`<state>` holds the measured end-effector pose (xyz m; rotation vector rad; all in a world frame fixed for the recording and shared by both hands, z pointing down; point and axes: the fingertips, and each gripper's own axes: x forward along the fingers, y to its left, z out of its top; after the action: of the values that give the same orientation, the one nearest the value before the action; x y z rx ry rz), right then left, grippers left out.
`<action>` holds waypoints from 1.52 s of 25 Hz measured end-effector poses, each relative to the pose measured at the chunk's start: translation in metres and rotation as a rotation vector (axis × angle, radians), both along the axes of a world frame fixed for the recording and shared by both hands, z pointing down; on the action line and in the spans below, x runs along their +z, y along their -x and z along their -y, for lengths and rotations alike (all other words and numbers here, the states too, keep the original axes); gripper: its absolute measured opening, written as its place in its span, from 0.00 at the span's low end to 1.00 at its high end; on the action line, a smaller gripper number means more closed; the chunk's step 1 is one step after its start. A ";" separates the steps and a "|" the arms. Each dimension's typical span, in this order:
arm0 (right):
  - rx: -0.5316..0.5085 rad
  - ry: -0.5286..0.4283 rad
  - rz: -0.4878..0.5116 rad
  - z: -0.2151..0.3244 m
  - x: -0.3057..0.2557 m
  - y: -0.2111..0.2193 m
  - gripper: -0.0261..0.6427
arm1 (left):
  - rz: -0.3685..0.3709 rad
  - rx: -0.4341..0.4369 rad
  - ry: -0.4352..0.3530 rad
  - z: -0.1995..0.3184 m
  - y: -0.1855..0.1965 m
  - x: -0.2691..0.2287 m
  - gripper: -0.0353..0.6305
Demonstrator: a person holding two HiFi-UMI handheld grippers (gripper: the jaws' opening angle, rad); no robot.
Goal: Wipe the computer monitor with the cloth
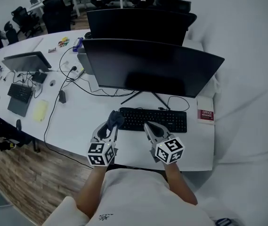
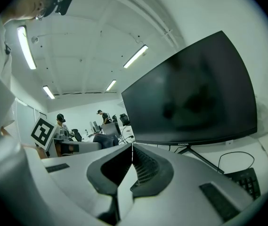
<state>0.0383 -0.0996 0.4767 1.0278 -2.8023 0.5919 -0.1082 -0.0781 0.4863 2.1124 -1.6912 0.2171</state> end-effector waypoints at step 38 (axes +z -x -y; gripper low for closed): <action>-0.046 0.026 -0.088 0.049 0.011 0.144 0.07 | 0.008 -0.148 0.050 0.127 0.181 0.061 0.25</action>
<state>-0.1052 -0.1486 0.4880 0.9577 -2.7269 0.5623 -0.2891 -0.2047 0.5468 1.9435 -1.8178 0.2214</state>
